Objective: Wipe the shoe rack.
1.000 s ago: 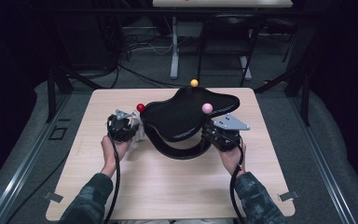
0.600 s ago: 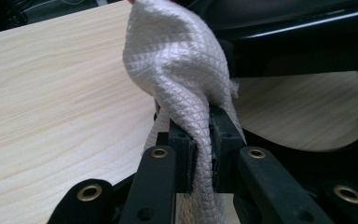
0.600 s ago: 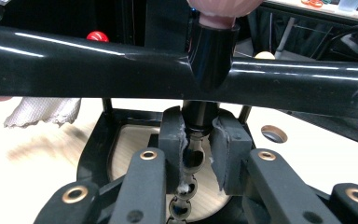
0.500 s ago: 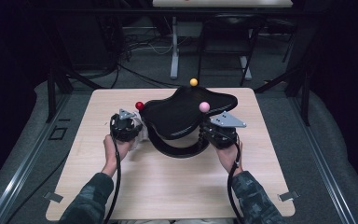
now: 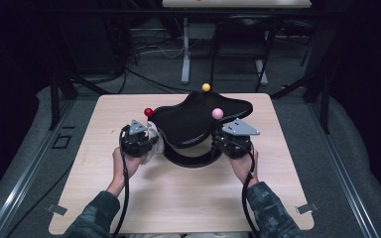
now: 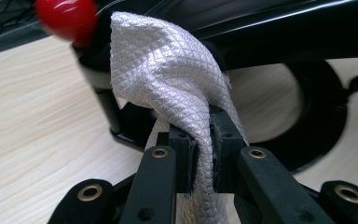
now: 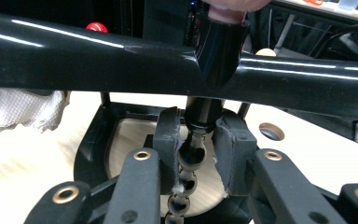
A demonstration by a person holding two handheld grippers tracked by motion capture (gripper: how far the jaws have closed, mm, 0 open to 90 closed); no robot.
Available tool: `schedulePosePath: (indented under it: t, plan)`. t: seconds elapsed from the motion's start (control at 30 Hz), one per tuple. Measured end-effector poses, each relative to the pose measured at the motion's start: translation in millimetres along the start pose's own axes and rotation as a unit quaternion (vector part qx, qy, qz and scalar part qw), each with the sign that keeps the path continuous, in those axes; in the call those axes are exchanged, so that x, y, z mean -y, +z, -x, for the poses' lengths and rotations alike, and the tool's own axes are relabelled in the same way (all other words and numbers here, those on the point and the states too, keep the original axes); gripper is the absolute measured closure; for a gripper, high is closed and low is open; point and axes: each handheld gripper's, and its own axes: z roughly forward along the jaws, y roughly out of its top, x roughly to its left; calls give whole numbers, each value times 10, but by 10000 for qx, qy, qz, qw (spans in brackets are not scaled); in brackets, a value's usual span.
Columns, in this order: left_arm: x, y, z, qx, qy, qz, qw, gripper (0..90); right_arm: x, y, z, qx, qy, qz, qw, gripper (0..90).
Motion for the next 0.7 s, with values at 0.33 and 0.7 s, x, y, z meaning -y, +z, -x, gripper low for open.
schedulePosePath:
  t: [0.33,0.7]
  plan:
    - [-52,-224,269,294,301,214,9989,814,81,12,22,-180,34,-228,9996,686]
    - [-102,-524,522,544,636,348,9959,813,142,24,35,-170,227,-258,9993,739]
